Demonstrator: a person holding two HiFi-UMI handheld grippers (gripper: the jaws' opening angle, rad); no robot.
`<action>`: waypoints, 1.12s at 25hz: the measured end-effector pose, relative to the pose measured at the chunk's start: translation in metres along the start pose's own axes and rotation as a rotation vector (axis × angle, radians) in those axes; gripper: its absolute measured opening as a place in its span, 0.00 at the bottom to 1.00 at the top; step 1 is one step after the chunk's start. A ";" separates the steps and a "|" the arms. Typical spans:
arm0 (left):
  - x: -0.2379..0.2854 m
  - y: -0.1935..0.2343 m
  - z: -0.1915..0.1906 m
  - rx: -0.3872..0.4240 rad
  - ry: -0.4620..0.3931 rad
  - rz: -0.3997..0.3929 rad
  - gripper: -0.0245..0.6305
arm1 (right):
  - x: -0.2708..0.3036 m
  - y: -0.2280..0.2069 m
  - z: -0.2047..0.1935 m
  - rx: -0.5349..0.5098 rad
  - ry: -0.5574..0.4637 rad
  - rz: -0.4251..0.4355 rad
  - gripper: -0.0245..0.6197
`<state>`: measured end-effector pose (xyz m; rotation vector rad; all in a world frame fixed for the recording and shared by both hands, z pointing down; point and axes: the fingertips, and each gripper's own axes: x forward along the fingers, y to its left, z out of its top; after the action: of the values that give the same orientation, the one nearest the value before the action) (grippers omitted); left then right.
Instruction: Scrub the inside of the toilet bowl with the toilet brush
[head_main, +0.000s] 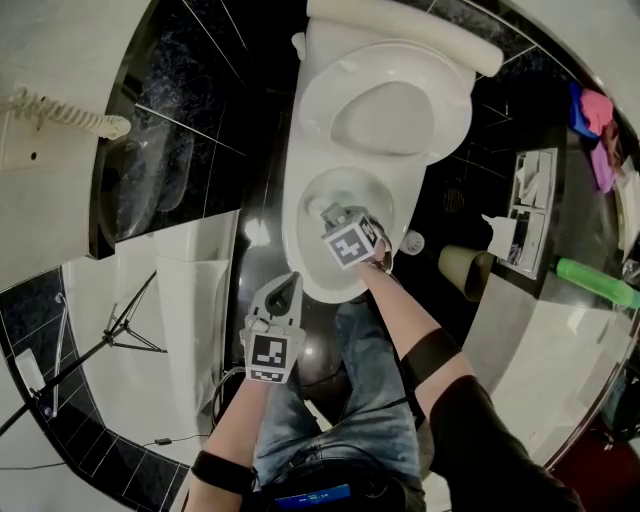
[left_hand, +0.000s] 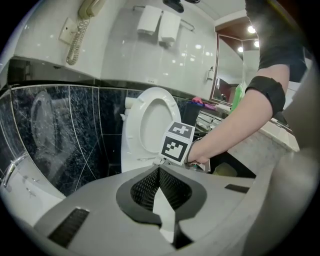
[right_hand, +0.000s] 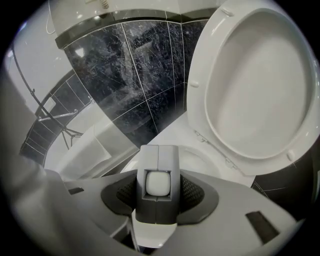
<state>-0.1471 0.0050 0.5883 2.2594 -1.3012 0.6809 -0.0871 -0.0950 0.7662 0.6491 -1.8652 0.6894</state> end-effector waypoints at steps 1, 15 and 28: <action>0.002 0.001 0.000 -0.002 0.001 0.002 0.03 | 0.001 -0.004 0.004 0.001 -0.007 -0.005 0.34; 0.024 -0.008 0.003 -0.018 0.009 -0.016 0.03 | -0.001 -0.080 0.017 0.051 -0.043 -0.124 0.34; 0.013 -0.028 0.002 -0.003 0.021 -0.068 0.03 | -0.043 -0.108 -0.067 0.146 0.076 -0.223 0.34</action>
<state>-0.1169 0.0085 0.5911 2.2768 -1.2096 0.6766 0.0455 -0.1165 0.7678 0.8979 -1.6526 0.6970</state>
